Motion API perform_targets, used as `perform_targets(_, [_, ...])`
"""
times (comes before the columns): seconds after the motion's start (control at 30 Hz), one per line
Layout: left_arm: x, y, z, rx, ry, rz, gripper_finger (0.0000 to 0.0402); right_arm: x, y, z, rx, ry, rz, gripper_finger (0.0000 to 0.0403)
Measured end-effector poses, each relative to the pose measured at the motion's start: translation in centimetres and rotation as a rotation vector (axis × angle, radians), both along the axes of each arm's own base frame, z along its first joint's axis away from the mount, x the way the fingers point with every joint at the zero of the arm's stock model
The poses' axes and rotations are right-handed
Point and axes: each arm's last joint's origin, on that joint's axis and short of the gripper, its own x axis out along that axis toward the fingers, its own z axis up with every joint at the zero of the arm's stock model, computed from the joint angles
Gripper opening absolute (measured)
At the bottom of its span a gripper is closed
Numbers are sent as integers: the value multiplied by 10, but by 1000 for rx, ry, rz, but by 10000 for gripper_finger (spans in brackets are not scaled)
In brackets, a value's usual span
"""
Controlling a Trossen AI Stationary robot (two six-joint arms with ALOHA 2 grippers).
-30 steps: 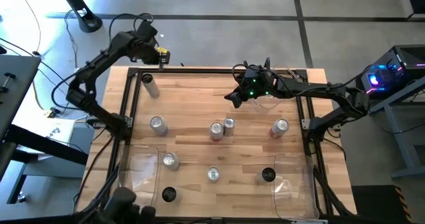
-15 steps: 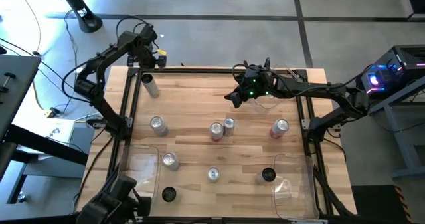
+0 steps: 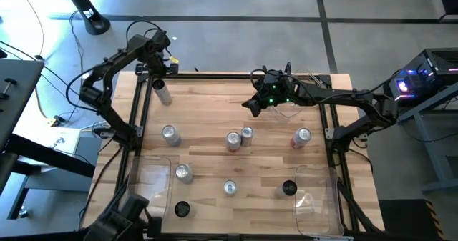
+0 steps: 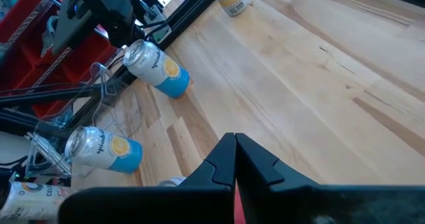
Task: Sort soda cans
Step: Put the top left white-yellow soda can into the top transparent bin
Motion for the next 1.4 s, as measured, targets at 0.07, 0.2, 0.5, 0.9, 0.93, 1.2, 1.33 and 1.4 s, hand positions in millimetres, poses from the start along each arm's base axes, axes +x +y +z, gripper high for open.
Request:
perform_targets(0.07, [1,-3,3,6,9,3,0,0,0,0,-2,0,1,0])
perform_targets(0.2, [0,-12,3,12,10,7,0,0,0,0,-20,1,12,0])
perform_targets(0.5, [0,-27,-16,5,8,10,0,0,0,-1,-21,8,15,0])
perform_targets(0.9, [3,-11,6,226,-106,35,0,0,0,-1,-18,8,14,0])
perform_targets(0.93, [3,-10,10,239,-112,37,0,0,0,-1,-18,8,14,0])
perform_targets(1.2, [6,-5,50,328,-129,-55,2,0,0,-1,-20,8,14,0])
perform_targets(1.33, [1,-17,64,317,-112,-90,20,0,0,-1,-23,8,16,0])
perform_targets(1.4, [-3,-28,68,294,-70,-107,38,0,0,-1,-36,9,25,0])
